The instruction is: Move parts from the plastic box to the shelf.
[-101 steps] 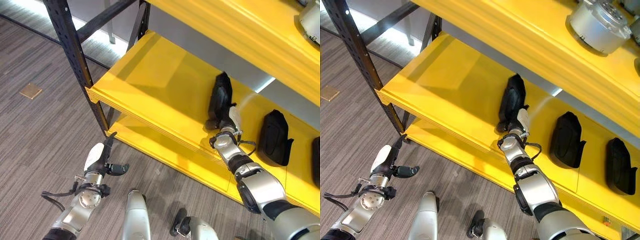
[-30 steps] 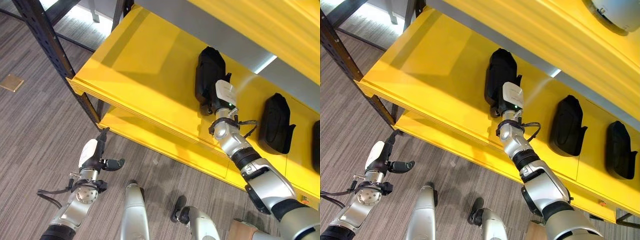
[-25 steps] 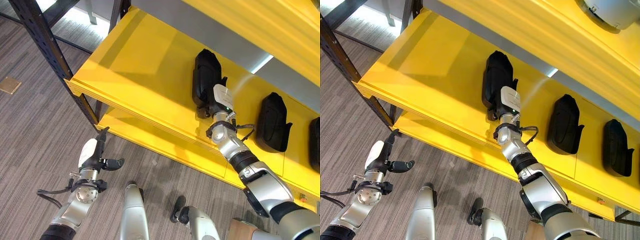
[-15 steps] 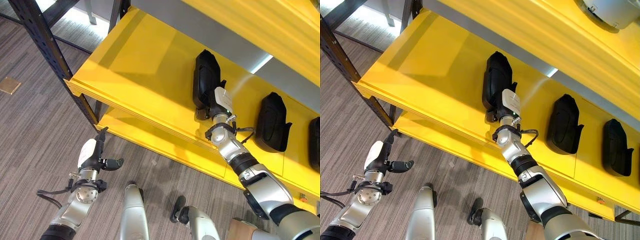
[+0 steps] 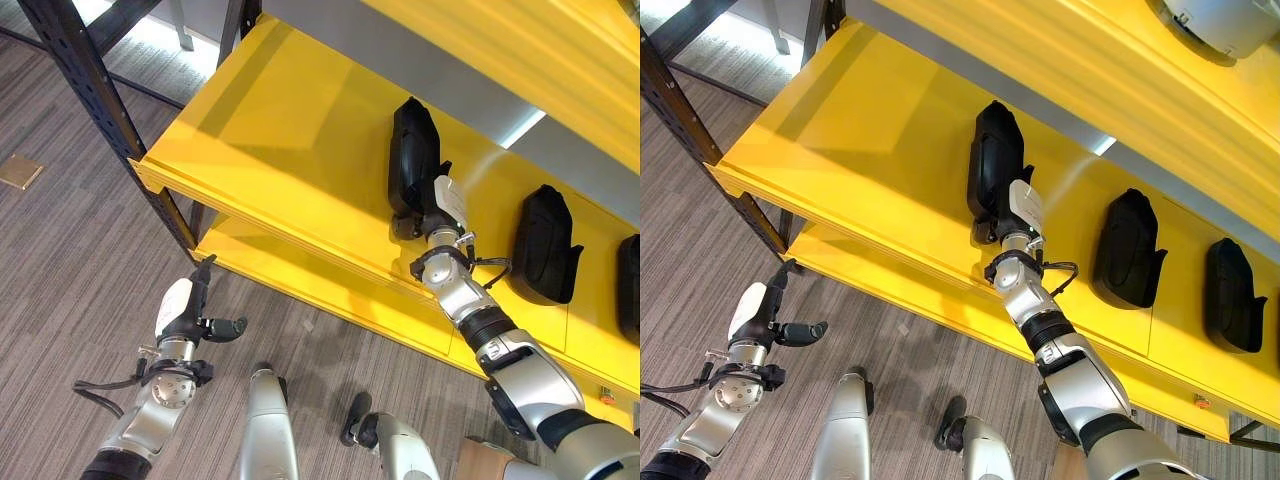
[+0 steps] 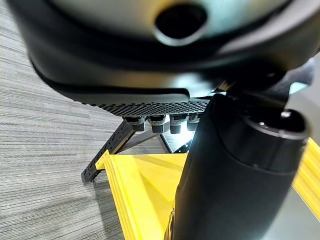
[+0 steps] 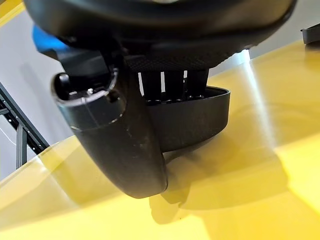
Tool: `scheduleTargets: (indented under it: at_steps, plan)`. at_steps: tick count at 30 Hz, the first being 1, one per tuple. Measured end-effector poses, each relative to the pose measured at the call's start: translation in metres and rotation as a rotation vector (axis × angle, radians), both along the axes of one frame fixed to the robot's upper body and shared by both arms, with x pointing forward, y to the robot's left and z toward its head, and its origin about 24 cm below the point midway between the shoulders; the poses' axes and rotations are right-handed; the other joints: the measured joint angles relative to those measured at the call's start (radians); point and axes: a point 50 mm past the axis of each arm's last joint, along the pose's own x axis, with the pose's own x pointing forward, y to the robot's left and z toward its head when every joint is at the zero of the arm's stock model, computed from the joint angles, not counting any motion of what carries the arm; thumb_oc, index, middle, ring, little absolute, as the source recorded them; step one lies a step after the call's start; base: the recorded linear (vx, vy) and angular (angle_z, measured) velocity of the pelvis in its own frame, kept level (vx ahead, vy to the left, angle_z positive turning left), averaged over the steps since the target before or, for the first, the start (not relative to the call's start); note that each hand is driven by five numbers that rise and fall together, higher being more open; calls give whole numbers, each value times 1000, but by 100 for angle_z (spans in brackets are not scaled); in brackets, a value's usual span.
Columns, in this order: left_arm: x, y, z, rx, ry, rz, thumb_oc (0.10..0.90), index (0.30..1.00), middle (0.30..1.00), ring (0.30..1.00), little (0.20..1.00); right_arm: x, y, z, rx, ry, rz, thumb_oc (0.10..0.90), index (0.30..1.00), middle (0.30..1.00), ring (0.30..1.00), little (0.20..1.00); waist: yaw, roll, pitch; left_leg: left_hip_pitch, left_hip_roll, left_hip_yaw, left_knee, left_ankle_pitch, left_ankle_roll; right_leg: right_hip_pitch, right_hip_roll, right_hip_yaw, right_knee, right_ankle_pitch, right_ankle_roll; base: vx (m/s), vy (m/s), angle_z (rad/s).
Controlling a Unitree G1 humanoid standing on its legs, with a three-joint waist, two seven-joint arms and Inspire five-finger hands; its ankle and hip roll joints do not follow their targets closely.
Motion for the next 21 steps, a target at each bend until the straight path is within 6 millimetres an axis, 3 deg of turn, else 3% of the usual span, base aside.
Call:
scheduleTargets:
  at_steps: [15, 21]
  plan:
    - [0, -2, -1, -12, 0, 3, 900, 1000, 1000, 1000, 1000, -4, 4, -5, 73, 11, 24, 900, 1000, 1000, 1000, 1000, -2, 0, 0, 8, 1, 6, -1, 1, -1, 1, -1, 9, 1, 0, 0, 0, 0, 0]
    - [-1, -5, -6, -31, 12, 18, 900, 1000, 1000, 1000, 1000, -8, 16, -9, 68, 33, 86, 900, 1000, 1000, 1000, 1000, -5, 0, 0, 9, 1, 7, -2, 0, 0, 1, -1, 9, 0, -2, -3, 0, 0, 0]
